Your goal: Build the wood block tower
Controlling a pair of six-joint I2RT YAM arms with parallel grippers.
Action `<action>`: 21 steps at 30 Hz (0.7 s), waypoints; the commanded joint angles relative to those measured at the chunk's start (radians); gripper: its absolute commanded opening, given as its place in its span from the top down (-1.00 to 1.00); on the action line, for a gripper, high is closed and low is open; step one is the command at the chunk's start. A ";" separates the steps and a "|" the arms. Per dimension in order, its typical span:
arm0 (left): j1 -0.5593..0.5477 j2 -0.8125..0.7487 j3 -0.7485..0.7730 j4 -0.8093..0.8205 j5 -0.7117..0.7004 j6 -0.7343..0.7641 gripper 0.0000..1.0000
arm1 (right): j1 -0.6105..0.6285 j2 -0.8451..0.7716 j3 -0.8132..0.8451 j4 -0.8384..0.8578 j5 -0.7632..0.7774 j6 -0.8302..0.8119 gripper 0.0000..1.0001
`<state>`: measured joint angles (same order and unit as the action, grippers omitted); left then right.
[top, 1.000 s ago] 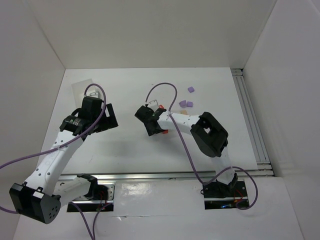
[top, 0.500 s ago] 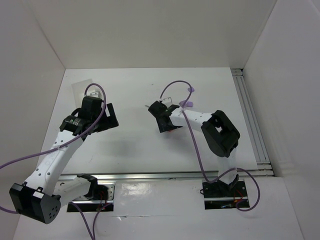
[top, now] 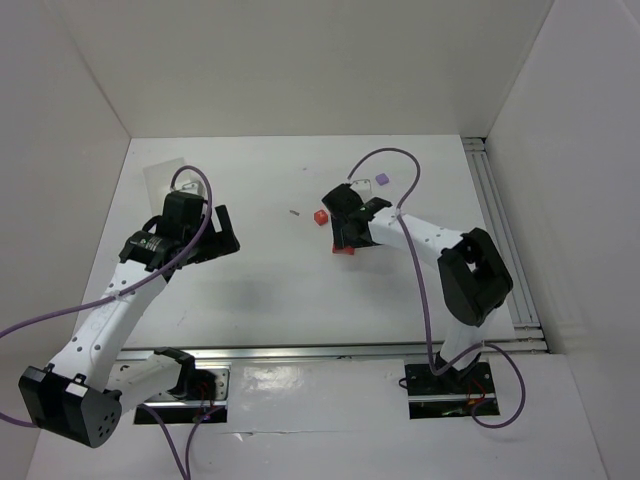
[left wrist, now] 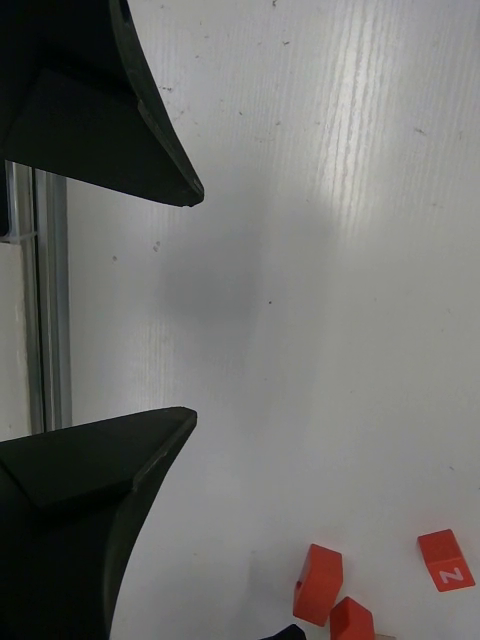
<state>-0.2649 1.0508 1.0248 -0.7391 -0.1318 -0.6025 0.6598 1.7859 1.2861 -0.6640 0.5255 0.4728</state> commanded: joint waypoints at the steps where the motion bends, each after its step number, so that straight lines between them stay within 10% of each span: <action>1: 0.004 -0.011 0.014 0.024 0.024 0.013 -0.89 | 0.017 -0.072 0.005 0.044 -0.079 0.041 -0.88; 17: 0.004 -0.002 0.014 0.024 0.006 0.023 -0.89 | 0.026 0.030 0.073 0.118 -0.127 0.092 -0.98; 21: 0.004 -0.002 0.023 0.024 0.006 0.023 -0.89 | 0.026 0.055 0.148 0.127 -0.127 0.067 -0.68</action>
<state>-0.2649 1.0508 1.0248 -0.7387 -0.1223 -0.6010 0.6762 1.8400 1.3502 -0.5835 0.3801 0.5453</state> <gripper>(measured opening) 0.946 0.875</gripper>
